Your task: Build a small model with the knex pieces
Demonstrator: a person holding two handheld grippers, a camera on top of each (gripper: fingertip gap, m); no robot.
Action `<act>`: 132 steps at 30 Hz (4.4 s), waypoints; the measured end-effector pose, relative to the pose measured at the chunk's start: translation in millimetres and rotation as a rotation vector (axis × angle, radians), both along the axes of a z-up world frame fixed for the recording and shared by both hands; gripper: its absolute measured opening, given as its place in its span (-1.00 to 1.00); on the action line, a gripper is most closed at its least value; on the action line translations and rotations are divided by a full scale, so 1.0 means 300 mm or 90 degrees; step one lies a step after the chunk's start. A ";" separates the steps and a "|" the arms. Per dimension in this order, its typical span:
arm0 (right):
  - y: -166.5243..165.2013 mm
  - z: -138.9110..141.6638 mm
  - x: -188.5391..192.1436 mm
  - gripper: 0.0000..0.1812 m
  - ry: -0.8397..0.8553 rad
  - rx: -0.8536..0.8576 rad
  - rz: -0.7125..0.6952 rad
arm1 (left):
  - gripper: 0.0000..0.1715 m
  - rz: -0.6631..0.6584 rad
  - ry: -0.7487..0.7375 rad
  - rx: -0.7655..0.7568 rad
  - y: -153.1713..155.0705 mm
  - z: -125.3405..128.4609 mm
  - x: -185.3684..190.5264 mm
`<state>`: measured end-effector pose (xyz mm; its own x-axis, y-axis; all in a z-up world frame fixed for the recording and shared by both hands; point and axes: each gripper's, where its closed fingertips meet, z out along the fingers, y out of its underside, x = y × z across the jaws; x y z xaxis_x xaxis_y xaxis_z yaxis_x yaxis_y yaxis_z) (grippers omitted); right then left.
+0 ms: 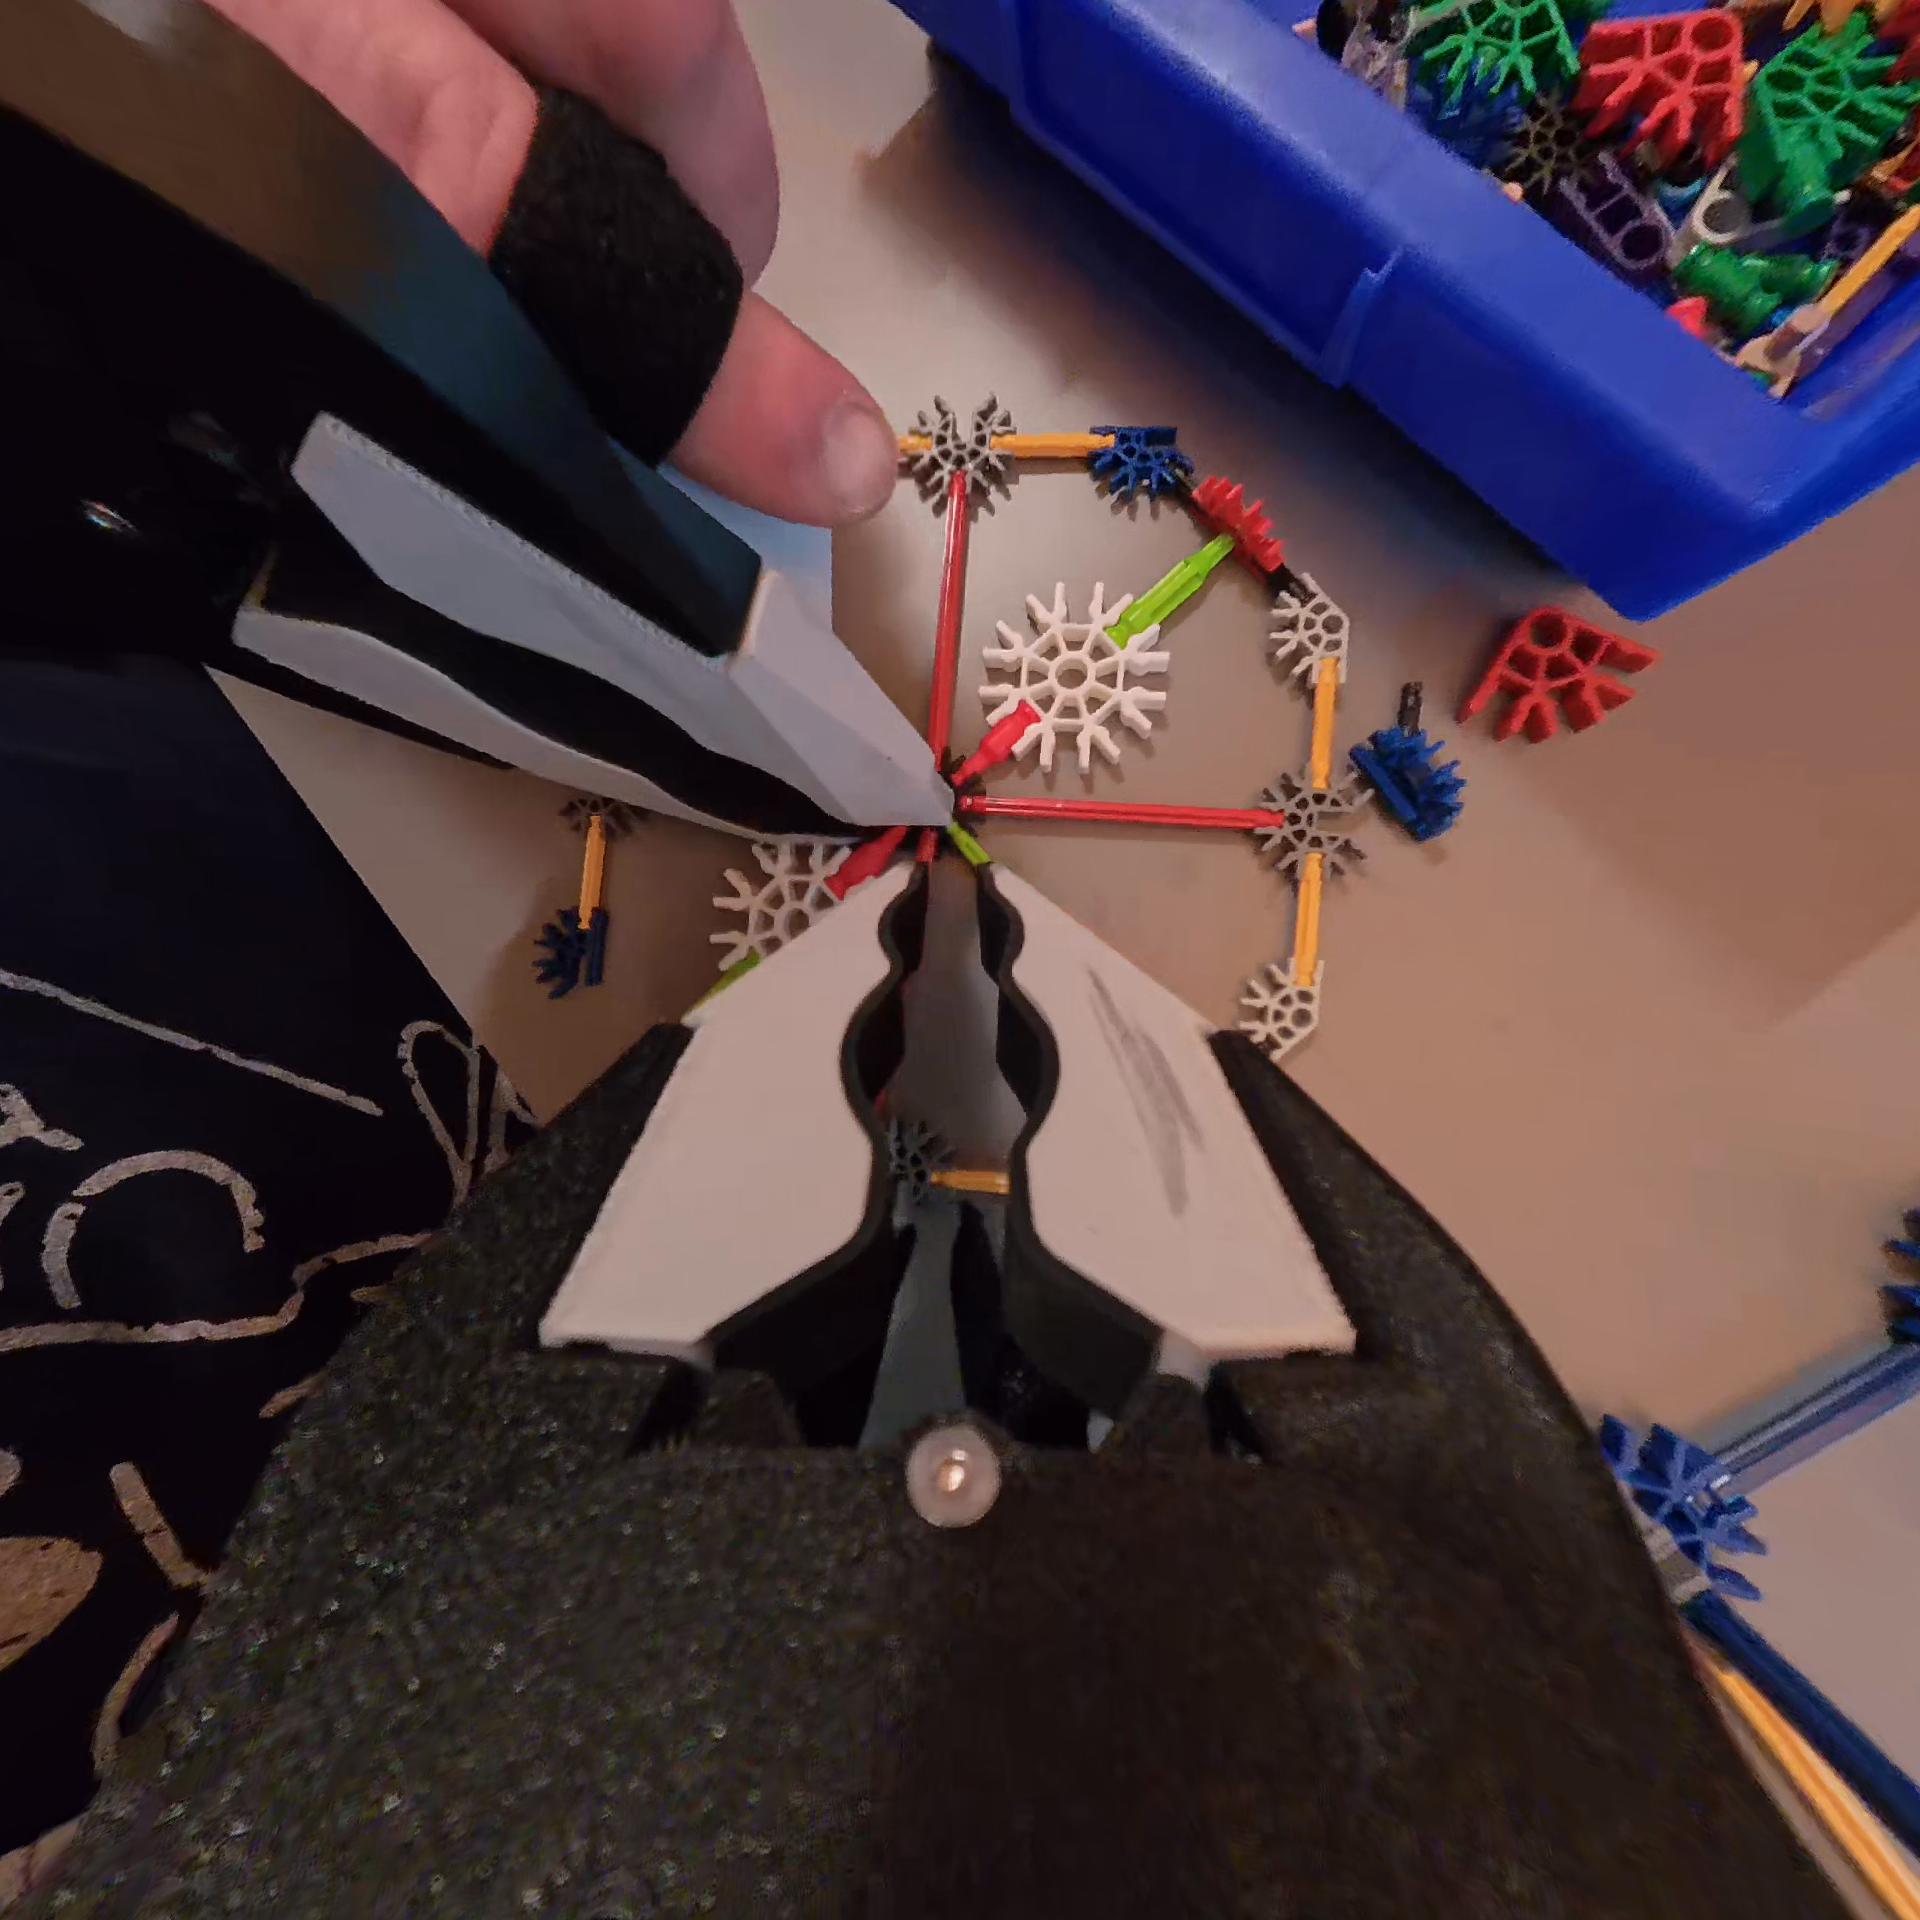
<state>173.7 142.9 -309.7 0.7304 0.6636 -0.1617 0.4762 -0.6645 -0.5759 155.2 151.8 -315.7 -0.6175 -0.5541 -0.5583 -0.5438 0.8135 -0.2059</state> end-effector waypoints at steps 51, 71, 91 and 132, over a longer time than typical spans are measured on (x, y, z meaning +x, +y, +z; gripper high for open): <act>0.056 -0.037 -0.014 -0.81 0.064 -0.067 0.042 | -0.80 0.050 -0.043 -0.052 0.013 -0.006 0.021; 0.057 -0.039 -0.015 -0.81 0.044 -0.038 0.059 | -0.79 0.068 -0.048 -0.067 0.018 -0.001 0.020; 0.006 -0.026 -0.028 -1.00 -0.056 0.126 0.117 | -0.79 0.103 -0.059 -0.121 0.021 0.000 0.013; 0.019 -0.041 -0.037 -0.96 -0.041 0.085 0.059 | -0.81 0.106 -0.065 -0.142 -0.007 0.001 0.007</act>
